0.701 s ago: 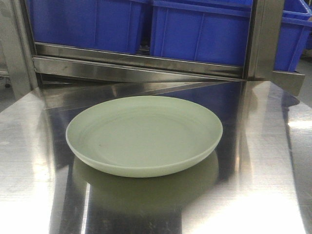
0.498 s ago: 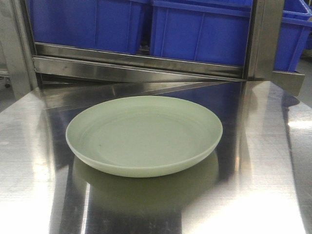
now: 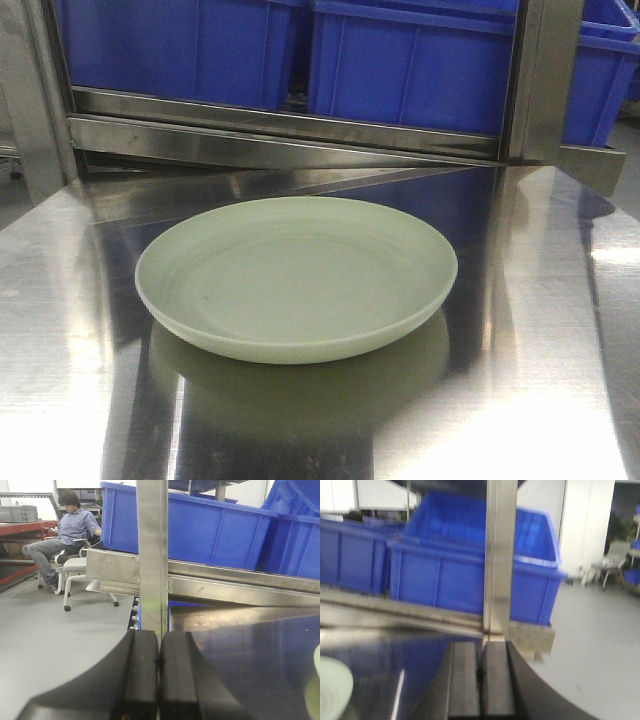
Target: Place green plate on second shelf with right arm
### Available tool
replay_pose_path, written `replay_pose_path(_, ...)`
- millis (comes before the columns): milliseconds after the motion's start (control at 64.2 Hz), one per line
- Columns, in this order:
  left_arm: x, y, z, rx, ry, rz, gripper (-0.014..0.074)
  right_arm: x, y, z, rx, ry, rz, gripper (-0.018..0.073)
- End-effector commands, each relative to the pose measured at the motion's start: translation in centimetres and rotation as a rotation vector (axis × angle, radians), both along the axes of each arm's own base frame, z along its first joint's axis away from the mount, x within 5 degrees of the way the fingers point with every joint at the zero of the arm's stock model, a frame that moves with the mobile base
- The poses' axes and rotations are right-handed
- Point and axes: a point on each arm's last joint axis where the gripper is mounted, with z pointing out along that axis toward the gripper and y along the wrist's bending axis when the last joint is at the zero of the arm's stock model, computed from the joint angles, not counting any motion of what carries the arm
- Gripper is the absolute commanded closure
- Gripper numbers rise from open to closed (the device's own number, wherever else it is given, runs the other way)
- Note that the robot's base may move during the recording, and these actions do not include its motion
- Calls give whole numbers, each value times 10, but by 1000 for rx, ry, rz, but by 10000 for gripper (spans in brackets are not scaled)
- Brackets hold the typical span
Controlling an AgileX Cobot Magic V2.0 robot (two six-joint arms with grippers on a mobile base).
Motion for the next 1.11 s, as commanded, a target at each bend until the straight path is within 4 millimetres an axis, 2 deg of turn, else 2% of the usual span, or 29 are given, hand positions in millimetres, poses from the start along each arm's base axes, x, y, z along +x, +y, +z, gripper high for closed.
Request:
replay_pose_path(0,0,0,-4,-6,-66,0,466,-11,-3,29,95,-273,1,512)
replay_pose_path(47,0,0,-4,-6,-66,0,466,-15,-5,41,207,-331,33,512)
replay_pose_path(93,0,0,-4,-6,-66,0,466,-19,-4,58,231,-359,54,512)
replay_pose_path(234,0,0,-4,-6,-66,0,466,-28,2,113,29,-421,49,512)
replay_pose_path(327,0,0,-4,-6,-66,0,466,-22,7,147,-58,-408,62,512)
replay_pose_path(467,0,0,-4,-6,-66,0,466,8,12,188,-26,-353,120,512)
replay_pose_path(607,0,0,-4,-6,-66,0,466,64,11,217,221,-136,140,512)
replay_pose_path(685,0,0,-4,-6,-66,0,466,91,9,221,278,4,96,512)
replay_pose_path(810,0,0,-4,-6,-66,0,466,115,19,215,278,234,62,512)
replay_pose_path(934,0,0,-4,-6,-66,0,466,130,48,197,219,460,125,512)
replay_pose_path(1090,0,0,-4,-6,-66,0,466,146,85,165,139,684,185,512)
